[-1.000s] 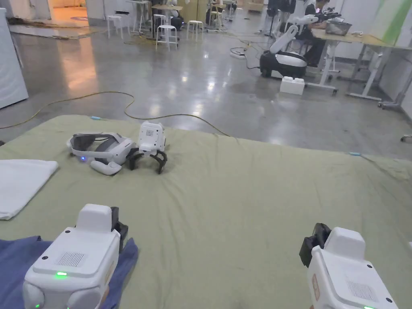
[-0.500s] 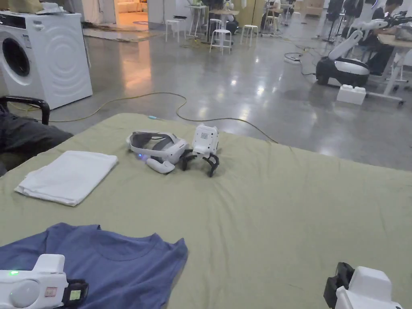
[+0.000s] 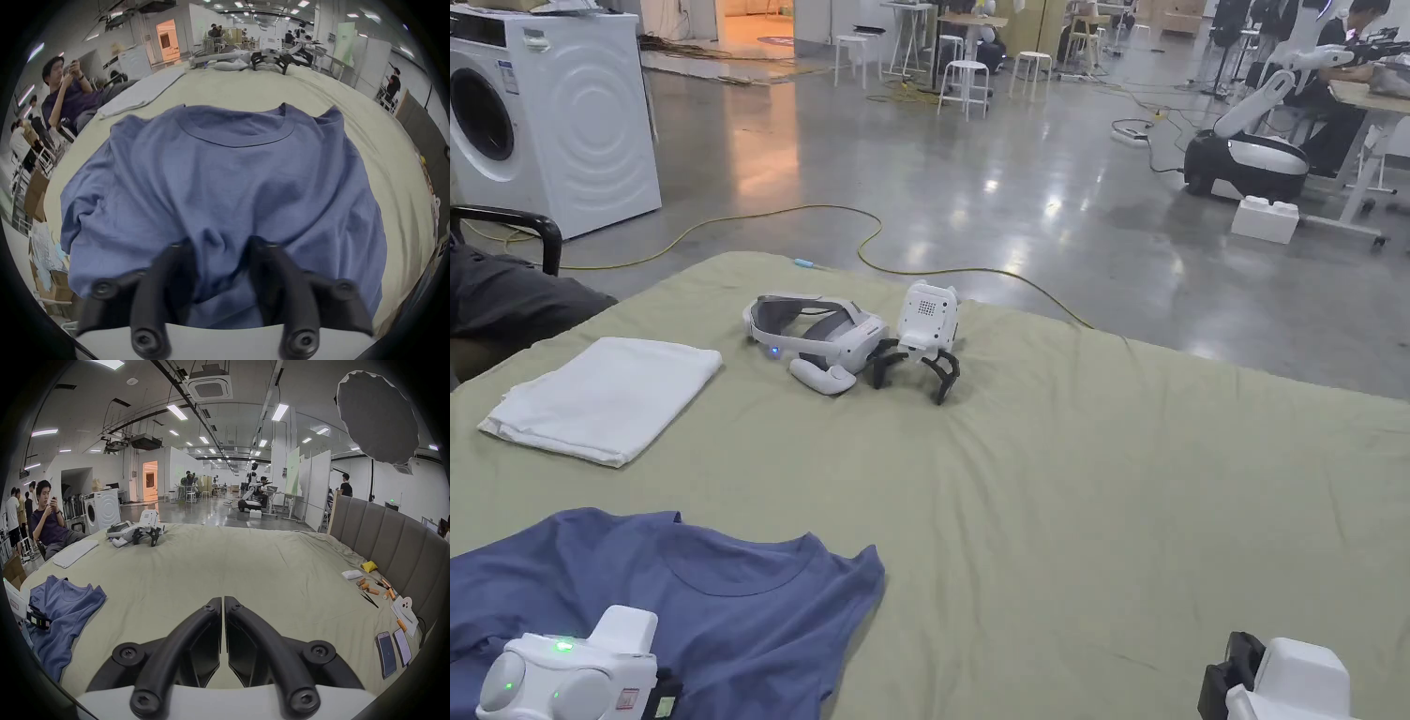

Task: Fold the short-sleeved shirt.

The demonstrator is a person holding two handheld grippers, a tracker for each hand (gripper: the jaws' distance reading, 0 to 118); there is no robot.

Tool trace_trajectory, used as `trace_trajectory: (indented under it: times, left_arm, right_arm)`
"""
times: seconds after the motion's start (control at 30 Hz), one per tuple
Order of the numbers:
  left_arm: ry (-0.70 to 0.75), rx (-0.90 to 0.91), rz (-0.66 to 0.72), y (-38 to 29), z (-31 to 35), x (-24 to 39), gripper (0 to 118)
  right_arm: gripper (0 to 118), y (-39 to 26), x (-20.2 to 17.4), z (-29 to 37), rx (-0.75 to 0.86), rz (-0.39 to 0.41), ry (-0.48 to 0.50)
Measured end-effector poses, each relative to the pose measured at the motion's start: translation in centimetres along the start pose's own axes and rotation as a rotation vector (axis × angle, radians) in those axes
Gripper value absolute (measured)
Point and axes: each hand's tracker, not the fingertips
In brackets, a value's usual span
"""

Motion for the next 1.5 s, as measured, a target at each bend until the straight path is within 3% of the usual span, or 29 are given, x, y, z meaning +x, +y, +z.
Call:
trace_trajectory:
  times: [0.03,0.3,0.47,0.73,0.97,1.23,1.5]
  left_arm:
    - [-0.003,0.004,0.000,-0.1,0.0,0.0,4]
    - [-0.016,0.117,0.052,-0.7,1.1,-1.6,1]
    - [-0.086,0.308,0.219,1.4,4.3,-3.9,1]
    - [-0.129,0.539,0.167,7.6,12.0,-1.4,0]
    - [-0.230,0.688,0.038,13.5,17.0,4.2,0]
    - [-0.477,0.801,-0.082,19.1,20.9,14.4,0]
    - [-0.690,0.766,-0.175,20.8,19.4,27.0,0]
  right_arm:
    - [2,0.0,0.0,0.0,-0.002,-0.002,0.000]
    - [2,-0.4,-0.2,0.4,-0.001,-0.006,0.006]
    - [2,-0.1,-0.1,0.9,0.013,-0.005,0.010]
    - [2,1.3,1.2,1.7,0.063,-0.023,0.008]
    - [2,2.4,3.1,2.9,0.103,-0.037,-0.014]
    - [2,2.9,6.9,5.0,0.149,-0.054,-0.086]
    - [2,2.6,11.1,7.3,0.178,-0.093,-0.157]
